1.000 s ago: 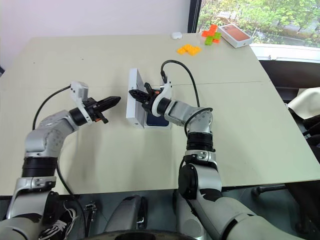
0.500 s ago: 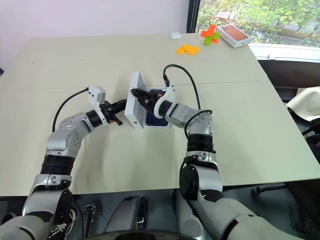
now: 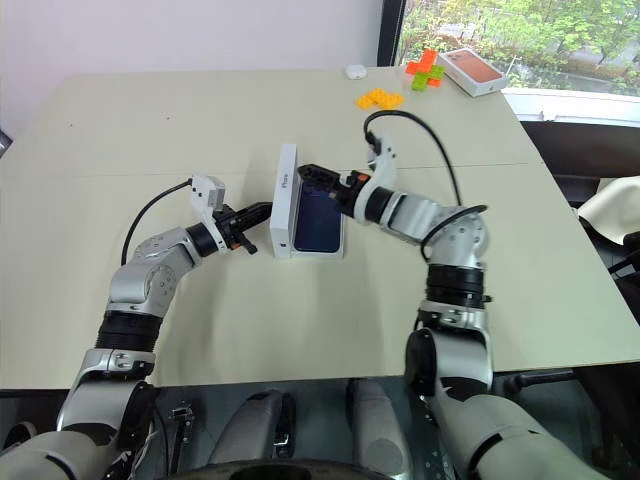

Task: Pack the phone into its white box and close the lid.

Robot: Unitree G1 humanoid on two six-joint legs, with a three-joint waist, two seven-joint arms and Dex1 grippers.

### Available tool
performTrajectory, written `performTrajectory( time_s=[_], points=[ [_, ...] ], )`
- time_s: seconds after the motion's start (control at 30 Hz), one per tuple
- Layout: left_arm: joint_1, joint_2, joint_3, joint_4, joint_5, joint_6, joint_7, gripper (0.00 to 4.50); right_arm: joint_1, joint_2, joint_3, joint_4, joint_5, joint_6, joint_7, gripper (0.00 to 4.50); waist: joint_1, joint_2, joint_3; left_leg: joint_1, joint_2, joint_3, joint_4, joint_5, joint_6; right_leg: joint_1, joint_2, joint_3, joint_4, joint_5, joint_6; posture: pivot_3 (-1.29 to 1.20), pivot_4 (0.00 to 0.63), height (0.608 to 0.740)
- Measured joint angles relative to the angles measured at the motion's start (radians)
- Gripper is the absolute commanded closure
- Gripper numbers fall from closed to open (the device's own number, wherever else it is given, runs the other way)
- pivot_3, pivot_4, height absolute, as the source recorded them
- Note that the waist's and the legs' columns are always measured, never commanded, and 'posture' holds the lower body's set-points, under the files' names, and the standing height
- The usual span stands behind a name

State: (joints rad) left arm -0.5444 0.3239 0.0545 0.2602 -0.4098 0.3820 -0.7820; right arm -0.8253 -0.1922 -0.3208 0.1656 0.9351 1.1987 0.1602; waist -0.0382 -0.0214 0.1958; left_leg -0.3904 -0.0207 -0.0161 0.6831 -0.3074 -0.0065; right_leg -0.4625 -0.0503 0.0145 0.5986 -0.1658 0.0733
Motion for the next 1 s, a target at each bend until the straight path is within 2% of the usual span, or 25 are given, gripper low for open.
performTrajectory(
  time_s=[0.1, 0.27, 0.47, 0.63, 0.73, 0.97, 1.0],
  points=[
    [-0.006, -0.028, -0.010, 0.002, 0.006, -0.004, -0.001, 4.50, 0.010, -0.121, 0.045, -0.022, -0.041, -0.019, 0.096, 0.11, 0.000, 0.000, 0.000, 0.001, 0.000, 0.001, 0.000, 0.000, 0.000, 0.001, 0.000, 0.000, -0.001, 0.000, 0.000, 0.00, 0.150, 0.740],
    [-0.023, -0.088, -0.047, 0.008, 0.009, -0.016, -0.001, 4.50, 0.033, -0.217, 0.106, -0.002, -0.143, -0.093, 0.192, 0.11, -0.003, 0.000, 0.000, 0.002, 0.001, 0.005, 0.001, 0.000, 0.000, 0.001, 0.001, 0.003, -0.001, 0.000, 0.000, 0.00, 0.150, 0.740],
    [-0.036, -0.098, -0.076, 0.012, 0.023, -0.018, -0.002, 4.50, 0.039, -0.228, 0.191, -0.011, -0.228, -0.164, 0.269, 0.11, -0.003, 0.000, 0.000, 0.004, 0.002, 0.006, 0.001, 0.000, 0.000, 0.001, 0.003, 0.005, 0.001, 0.000, 0.000, 0.00, 0.150, 0.740],
    [-0.051, -0.052, -0.034, -0.002, 0.009, -0.010, 0.003, 4.50, 0.077, -0.235, 0.295, -0.049, -0.326, -0.242, 0.334, 0.11, -0.004, 0.000, 0.000, 0.004, 0.002, 0.007, 0.001, 0.000, 0.000, 0.001, 0.002, 0.006, 0.000, 0.000, 0.000, 0.00, 0.150, 0.740],
    [-0.051, -0.018, -0.010, -0.034, 0.002, 0.014, 0.012, 4.50, 0.080, -0.248, 0.339, -0.054, -0.380, -0.290, 0.363, 0.99, -0.001, 0.000, 0.000, 0.004, 0.001, 0.006, 0.001, 0.000, 0.000, 0.001, 0.002, 0.006, 0.000, 0.000, 0.001, 0.00, 0.150, 0.740],
    [-0.014, 0.056, 0.012, -0.044, 0.016, 0.021, 0.030, 4.50, 0.088, -0.301, 0.439, -0.054, -0.573, -0.488, 0.396, 4.47, 0.004, 0.000, 0.000, 0.004, 0.001, 0.006, 0.001, 0.000, 0.000, 0.001, 0.001, 0.006, 0.000, 0.001, 0.001, 0.00, 0.150, 0.740],
    [-0.007, 0.060, 0.012, -0.040, 0.025, 0.021, 0.036, 4.50, 0.094, -0.308, 0.460, -0.054, -0.613, -0.529, 0.397, 4.47, 0.004, 0.000, 0.000, 0.004, 0.001, 0.006, 0.001, 0.000, 0.000, 0.001, 0.001, 0.006, 0.000, 0.001, 0.001, 0.00, 0.150, 0.740]
  ],
)
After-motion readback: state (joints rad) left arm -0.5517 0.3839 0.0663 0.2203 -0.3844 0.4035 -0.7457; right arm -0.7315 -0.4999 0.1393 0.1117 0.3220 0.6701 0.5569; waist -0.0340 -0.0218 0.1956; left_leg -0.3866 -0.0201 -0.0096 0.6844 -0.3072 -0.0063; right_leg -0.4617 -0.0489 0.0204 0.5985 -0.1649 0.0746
